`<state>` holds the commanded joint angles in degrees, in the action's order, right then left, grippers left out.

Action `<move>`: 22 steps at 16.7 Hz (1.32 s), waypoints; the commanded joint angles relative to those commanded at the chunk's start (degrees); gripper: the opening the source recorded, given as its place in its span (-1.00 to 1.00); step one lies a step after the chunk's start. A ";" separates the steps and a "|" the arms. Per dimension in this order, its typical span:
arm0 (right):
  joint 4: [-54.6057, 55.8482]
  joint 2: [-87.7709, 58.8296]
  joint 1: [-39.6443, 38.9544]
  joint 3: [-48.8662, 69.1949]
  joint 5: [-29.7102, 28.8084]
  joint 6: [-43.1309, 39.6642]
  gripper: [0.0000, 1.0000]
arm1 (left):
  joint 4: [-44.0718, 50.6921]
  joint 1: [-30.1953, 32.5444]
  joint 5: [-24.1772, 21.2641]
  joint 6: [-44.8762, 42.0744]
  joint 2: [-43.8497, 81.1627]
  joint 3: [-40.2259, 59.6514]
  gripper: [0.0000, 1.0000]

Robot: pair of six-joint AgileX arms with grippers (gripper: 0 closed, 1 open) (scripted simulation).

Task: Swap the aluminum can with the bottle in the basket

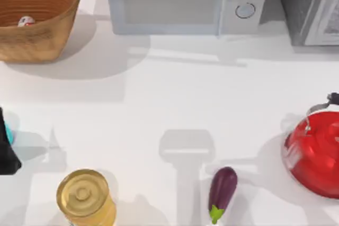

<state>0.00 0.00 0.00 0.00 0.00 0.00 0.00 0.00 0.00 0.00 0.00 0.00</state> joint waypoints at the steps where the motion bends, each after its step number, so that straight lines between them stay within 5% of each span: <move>1: 0.00 0.00 0.00 0.00 0.00 0.00 1.00 | 0.00 0.00 0.00 0.00 0.00 0.00 1.00; 10: 0.00 0.00 0.00 0.00 0.00 0.00 1.00 | 10.39 -0.88 -0.05 -0.44 18.19 15.94 1.00; 22: 0.00 0.00 0.00 0.00 0.00 0.00 1.00 | 44.62 -2.22 -1.92 -2.48 81.15 81.77 1.00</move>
<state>0.00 0.00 0.00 0.00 0.00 0.00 44.62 -2.22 -1.92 -2.48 81.15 81.77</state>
